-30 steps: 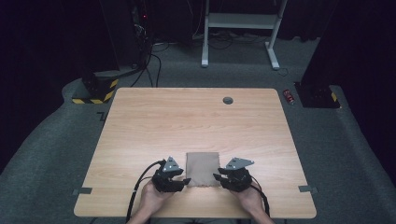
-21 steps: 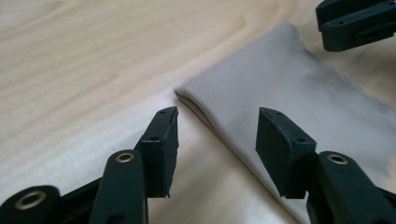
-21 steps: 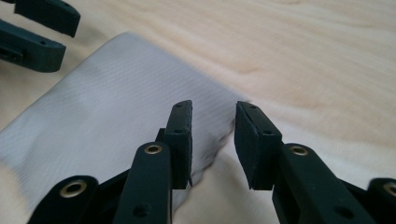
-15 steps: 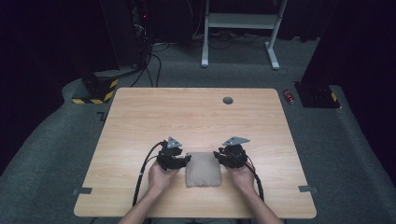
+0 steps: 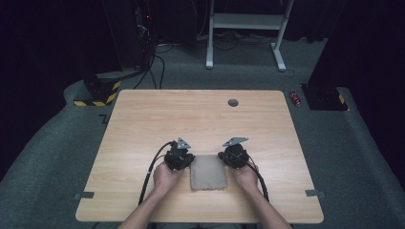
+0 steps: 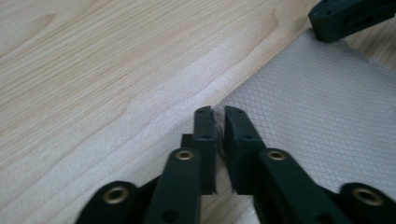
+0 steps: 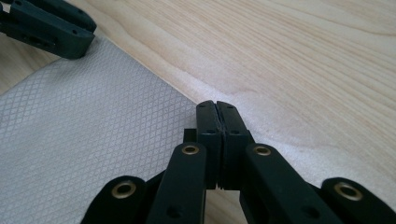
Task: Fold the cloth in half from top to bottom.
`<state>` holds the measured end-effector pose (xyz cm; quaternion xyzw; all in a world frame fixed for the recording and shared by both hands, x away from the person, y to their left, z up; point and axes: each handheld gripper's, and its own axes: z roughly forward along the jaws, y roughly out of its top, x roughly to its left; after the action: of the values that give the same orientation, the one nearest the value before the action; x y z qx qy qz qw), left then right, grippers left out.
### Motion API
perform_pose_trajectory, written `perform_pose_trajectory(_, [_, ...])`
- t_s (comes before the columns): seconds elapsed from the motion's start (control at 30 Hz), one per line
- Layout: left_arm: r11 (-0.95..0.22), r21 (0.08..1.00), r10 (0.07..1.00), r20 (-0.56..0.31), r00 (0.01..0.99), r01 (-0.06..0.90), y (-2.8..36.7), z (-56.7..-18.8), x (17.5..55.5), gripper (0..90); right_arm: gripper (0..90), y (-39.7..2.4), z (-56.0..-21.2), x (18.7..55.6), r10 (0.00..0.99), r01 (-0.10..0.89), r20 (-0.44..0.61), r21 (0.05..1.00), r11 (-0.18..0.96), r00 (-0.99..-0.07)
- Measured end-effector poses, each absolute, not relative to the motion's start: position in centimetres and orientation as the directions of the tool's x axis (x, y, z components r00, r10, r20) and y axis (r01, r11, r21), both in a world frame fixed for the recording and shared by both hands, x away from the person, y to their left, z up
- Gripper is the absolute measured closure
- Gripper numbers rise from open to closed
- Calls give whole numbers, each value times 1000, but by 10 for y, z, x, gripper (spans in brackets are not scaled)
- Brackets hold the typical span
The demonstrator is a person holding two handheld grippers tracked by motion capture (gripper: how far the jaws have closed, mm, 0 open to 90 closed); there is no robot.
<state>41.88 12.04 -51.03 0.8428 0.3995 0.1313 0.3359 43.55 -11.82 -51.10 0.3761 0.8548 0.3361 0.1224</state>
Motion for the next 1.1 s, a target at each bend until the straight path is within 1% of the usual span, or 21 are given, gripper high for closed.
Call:
perform_pose_trajectory(0.03, [-455, 668, 760, -53, 647, 589, 120, -510, 421, 874, 889, -119, -511, 436, 727, 560, 44, 670, 488, -685])
perform_pose_trajectory(0.1, [-453, 665, 760, -60, 647, 594, 120, -509, 426, 885, 888, -120, -509, 438, 735, 562, 47, 677, 475, -677])
perform_pose_trajectory(0.2, [-429, 673, 772, -74, 631, 603, 120, -506, 435, 888, 887, -122, -506, 441, 744, 559, 38, 685, 467, -668])
perform_pose_trajectory(0.33, [-439, 678, 778, -41, 627, 589, 117, -505, 445, 888, 887, -120, -504, 449, 759, 565, 25, 683, 462, -651])
perform_pose_trajectory(0.67, [-381, 701, 805, -70, 589, 603, 122, -515, 456, 885, 885, -112, -510, 468, 781, 584, 15, 673, 454, -624])
perform_pose_trajectory(0.87, [-405, 710, 795, -38, 605, 577, 123, -515, 457, 876, 881, -111, -513, 468, 781, 579, 0, 672, 462, -624])
perform_pose_trajectory(0.93, [-390, 712, 799, -53, 599, 583, 124, -516, 458, 876, 880, -110, -512, 468, 781, 577, -3, 672, 464, -625])
perform_pose_trajectory(0.97, [-372, 713, 802, -75, 592, 594, 125, -517, 458, 875, 878, -110, -513, 468, 782, 580, 0, 672, 461, -623])
perform_pose_trajectory(1.03, [-363, 711, 807, -84, 585, 602, 127, -516, 459, 857, 842, -111, -512, 469, 786, 582, 2, 672, 457, -618])
perform_pose_trajectory(1.07, [-359, 709, 811, -85, 579, 607, 128, -516, 460, 828, 809, -112, -512, 469, 790, 585, 3, 674, 452, -613])
perform_pose_trajectory(1.1, [-350, 707, 816, -93, 571, 614, 129, -516, 460, 792, 801, -113, -512, 469, 794, 594, 16, 674, 440, -607])
